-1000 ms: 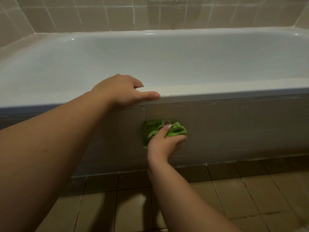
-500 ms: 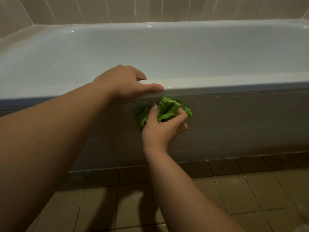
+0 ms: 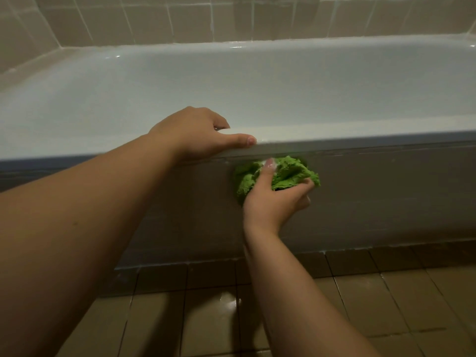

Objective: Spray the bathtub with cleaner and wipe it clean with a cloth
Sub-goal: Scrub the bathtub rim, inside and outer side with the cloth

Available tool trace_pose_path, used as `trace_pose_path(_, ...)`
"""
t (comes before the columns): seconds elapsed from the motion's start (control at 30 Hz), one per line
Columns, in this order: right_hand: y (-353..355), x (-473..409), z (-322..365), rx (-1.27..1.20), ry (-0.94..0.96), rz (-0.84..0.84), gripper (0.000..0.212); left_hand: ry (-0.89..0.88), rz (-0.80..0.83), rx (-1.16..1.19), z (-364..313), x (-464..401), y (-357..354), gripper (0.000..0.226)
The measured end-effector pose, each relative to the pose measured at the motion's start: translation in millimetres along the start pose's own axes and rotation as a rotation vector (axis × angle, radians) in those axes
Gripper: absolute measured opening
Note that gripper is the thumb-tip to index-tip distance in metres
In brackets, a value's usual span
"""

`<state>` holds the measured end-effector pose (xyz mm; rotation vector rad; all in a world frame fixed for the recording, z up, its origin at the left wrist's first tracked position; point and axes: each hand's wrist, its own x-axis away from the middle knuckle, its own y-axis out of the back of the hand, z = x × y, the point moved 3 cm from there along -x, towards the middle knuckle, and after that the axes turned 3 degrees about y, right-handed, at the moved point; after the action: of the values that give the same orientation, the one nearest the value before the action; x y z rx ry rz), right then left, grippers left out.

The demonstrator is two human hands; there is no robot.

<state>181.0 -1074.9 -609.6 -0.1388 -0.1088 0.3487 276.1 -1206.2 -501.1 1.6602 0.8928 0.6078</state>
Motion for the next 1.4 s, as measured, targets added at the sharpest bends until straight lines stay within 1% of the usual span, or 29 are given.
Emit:
trace_pose_path(0.13, -11, 25, -11, 0.037, 0.031, 0.178, 0.055, 0.005, -0.004, 0.007, 0, 1, -1, 0.095)
trace_pose_path(0.2, -5, 14, -8, 0.005, 0.003, 0.124, 0.056, 0.007, -0.012, 0.011, 1, 2, 0, 0.095)
trace_pose_path(0.27, 4, 0, -6, -0.035, -0.034, 0.030, 0.065, 0.009, -0.014, 0.008, 1, 2, 0, 0.092)
trace_pose_path(0.3, 5, -2, -5, -0.039, -0.036, 0.018, 0.066, 0.004, -0.014, 0.005, 0, 2, -1, 0.092)
trace_pose_path(0.33, 4, 1, -5, -0.033, -0.018, 0.036, 0.064, 0.002, -0.014, 0.001, 0, 1, -1, 0.092)
trace_pose_path(0.43, -6, 22, -11, 0.028, 0.038, 0.171, 0.055, 0.007, -0.017, 0.002, -1, 1, 0, 0.096)
trace_pose_path(0.47, -6, 22, -12, 0.012, 0.028, 0.176, 0.053, 0.009, -0.018, 0.004, -1, 2, 0, 0.096)
trace_pose_path(0.53, 0, 10, -9, -0.036, -0.012, 0.098, 0.052, 0.011, -0.025, 0.009, 0, 2, 0, 0.096)
trace_pose_path(0.6, 6, -1, -5, -0.051, -0.011, 0.016, 0.055, 0.007, -0.026, 0.012, -1, 1, -1, 0.097)
trace_pose_path(0.63, 6, -1, -4, -0.050, 0.007, 0.020, 0.057, 0.006, -0.026, 0.011, -1, 1, -1, 0.097)
trace_pose_path(0.77, -3, 16, -6, -0.024, 0.036, 0.134, 0.057, 0.002, -0.034, 0.010, -1, 1, 0, 0.094)
trace_pose_path(0.9, 3, 3, -1, -0.095, 0.024, 0.037, 0.052, 0.006, -0.046, 0.027, 0, 0, 0, 0.090)
trace_pose_path(0.93, 2, 4, -1, -0.091, 0.038, 0.044, 0.052, 0.008, -0.045, 0.030, 0, 0, 0, 0.090)
trace_pose_path(1.0, -1, 12, -5, -0.051, 0.078, 0.113, 0.053, 0.008, -0.048, 0.026, 1, 0, -1, 0.092)
trace_pose_path(1.07, 0, 15, -8, -0.038, 0.079, 0.152, 0.053, 0.015, -0.055, 0.025, 1, 0, -1, 0.097)
trace_pose_path(1.13, 2, 8, -9, -0.068, 0.025, 0.103, 0.052, 0.023, -0.059, 0.027, 2, -1, -1, 0.100)
trace_pose_path(1.2, 3, 4, -8, -0.073, 0.000, 0.062, 0.056, 0.026, -0.061, 0.032, 3, -1, -1, 0.101)
trace_pose_path(1.33, 2, 11, -10, 0.011, 0.087, 0.175, 0.056, 0.028, -0.063, 0.038, 1, 1, 0, 0.103)
trace_pose_path(1.4, 9, 1, -8, 0.007, 0.080, 0.123, 0.052, 0.033, -0.060, 0.038, 1, 2, 0, 0.101)
